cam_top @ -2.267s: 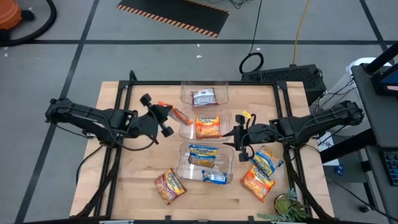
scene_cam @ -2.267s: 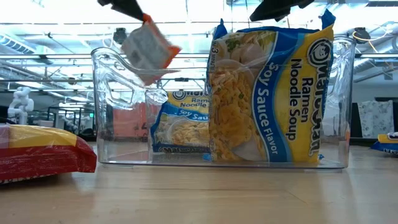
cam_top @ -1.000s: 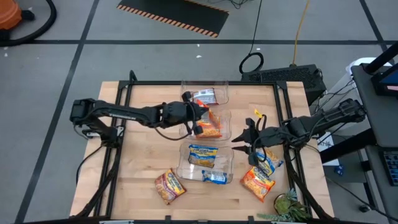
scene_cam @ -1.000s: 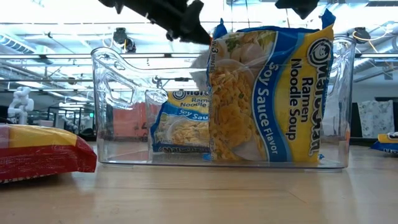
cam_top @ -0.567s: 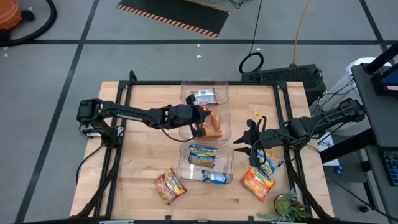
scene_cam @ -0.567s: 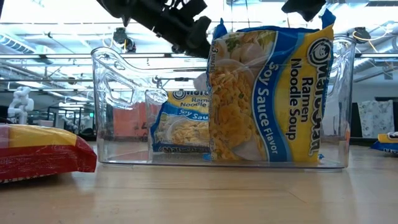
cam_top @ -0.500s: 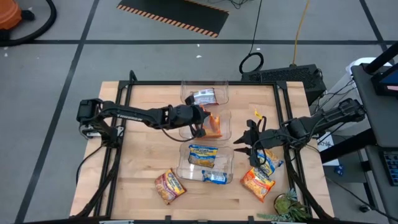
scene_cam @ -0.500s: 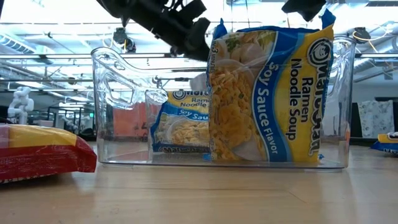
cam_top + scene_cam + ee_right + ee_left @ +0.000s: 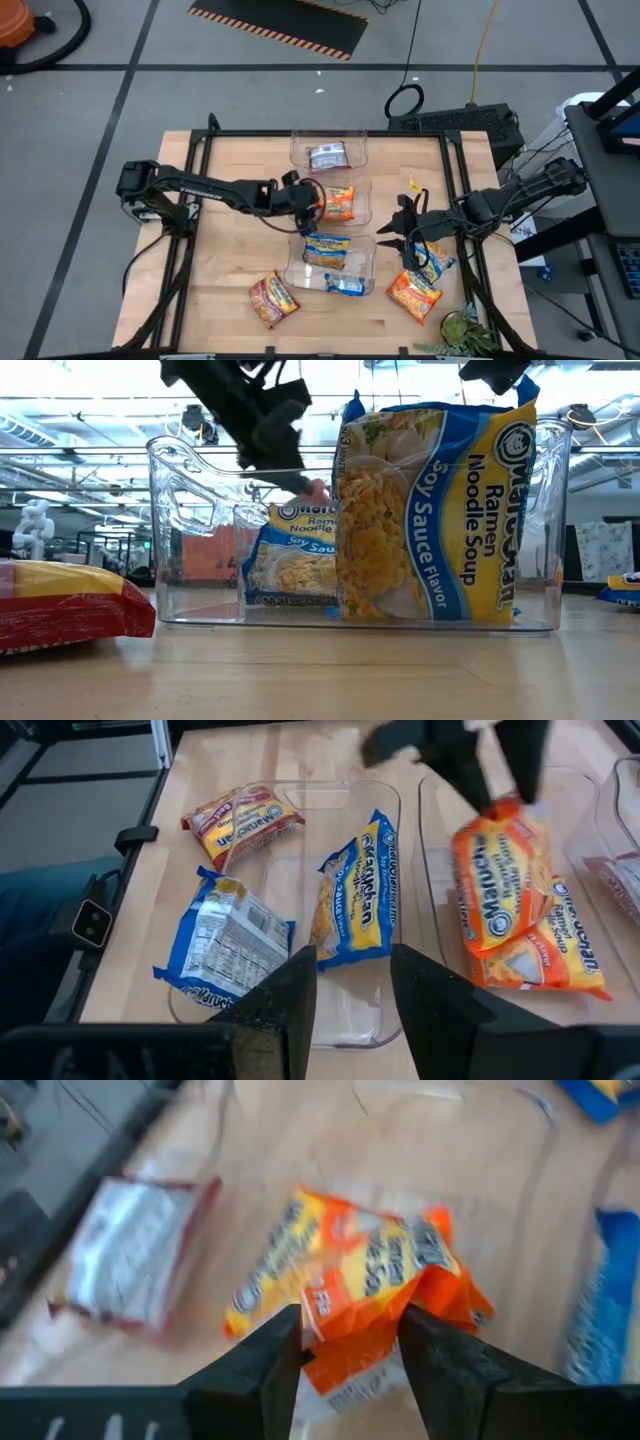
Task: Sort Maruchan noodles
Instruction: Put the top orange noodle pack into the center transparent bin, then put the blue noodle pack into the bottom transparent bin
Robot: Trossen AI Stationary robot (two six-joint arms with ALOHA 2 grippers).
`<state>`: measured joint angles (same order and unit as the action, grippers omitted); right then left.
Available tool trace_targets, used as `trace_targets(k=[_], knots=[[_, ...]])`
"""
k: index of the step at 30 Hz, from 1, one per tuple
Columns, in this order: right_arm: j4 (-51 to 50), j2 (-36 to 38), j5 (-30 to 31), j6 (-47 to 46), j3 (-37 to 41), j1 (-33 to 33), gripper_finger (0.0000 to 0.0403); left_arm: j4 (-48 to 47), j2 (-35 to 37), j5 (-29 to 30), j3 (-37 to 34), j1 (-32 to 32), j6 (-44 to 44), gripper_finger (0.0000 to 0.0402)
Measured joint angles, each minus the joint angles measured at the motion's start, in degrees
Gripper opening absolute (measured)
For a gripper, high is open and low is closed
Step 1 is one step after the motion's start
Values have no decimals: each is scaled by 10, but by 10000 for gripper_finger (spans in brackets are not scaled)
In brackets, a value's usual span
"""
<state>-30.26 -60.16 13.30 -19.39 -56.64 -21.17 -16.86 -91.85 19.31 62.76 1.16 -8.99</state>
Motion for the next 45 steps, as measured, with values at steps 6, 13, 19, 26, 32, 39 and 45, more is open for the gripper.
trace_targets(k=[6,13,19,26,32,39,45], knots=[[20,0,1,-40,17,0,123,-100,60,7,0,47,-64,175],[117,-1,1,-99,68,-12,123,-158,126,24,1,108,-120,175],[123,-14,20,-162,70,-77,123,-223,164,52,-1,177,-194,175],[73,-13,34,-217,66,-162,123,-212,165,86,0,249,-249,175],[-54,-13,27,-392,66,-223,123,-181,165,123,0,279,-276,175],[-108,-24,-37,-545,66,-291,123,-128,165,134,0,289,-273,175],[-240,-29,-114,-623,66,-316,123,-114,165,138,0,297,-273,175]])
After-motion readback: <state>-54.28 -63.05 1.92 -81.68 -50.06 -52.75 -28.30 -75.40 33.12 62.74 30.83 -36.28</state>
